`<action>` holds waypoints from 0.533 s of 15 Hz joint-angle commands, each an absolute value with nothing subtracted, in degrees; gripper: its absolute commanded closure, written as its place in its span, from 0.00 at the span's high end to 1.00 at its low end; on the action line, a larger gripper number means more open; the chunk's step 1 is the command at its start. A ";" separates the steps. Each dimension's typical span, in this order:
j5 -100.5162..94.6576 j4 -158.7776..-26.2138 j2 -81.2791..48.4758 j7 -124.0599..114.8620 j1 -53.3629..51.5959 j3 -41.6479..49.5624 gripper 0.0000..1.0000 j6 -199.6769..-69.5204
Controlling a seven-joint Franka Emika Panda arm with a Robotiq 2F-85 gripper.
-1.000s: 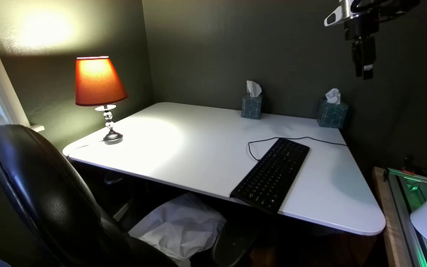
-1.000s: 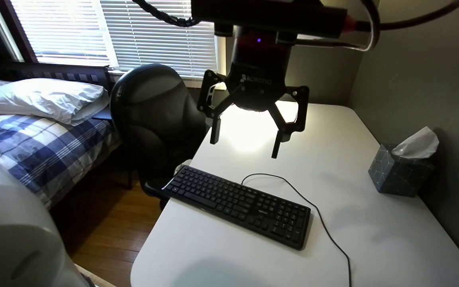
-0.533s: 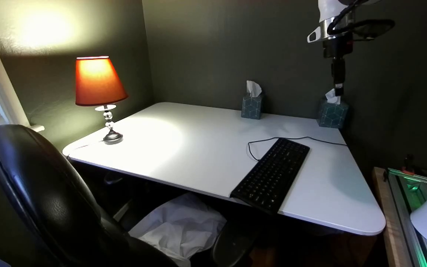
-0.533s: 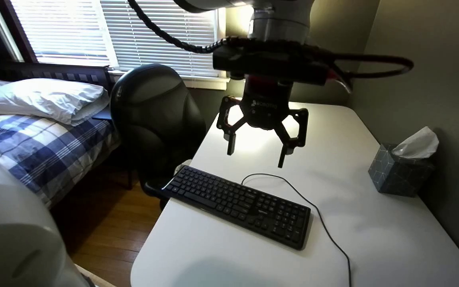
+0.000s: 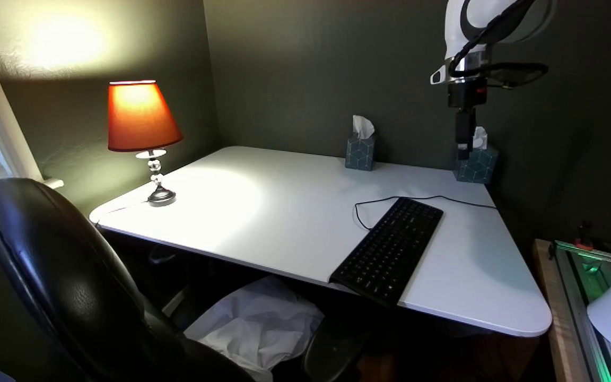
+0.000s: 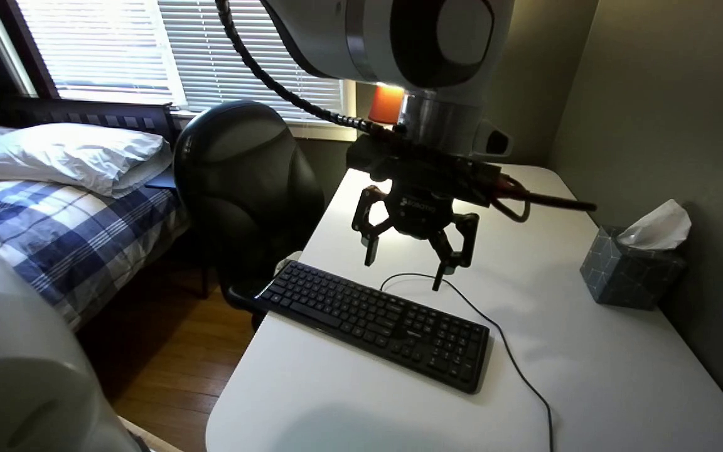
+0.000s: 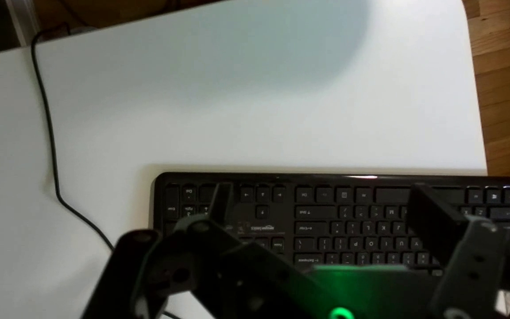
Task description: Press enter on the keyboard
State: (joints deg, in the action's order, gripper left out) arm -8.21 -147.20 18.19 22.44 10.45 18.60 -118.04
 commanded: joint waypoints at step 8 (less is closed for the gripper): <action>-1.56 -148.95 9.96 22.26 12.42 18.60 1.00 -130.48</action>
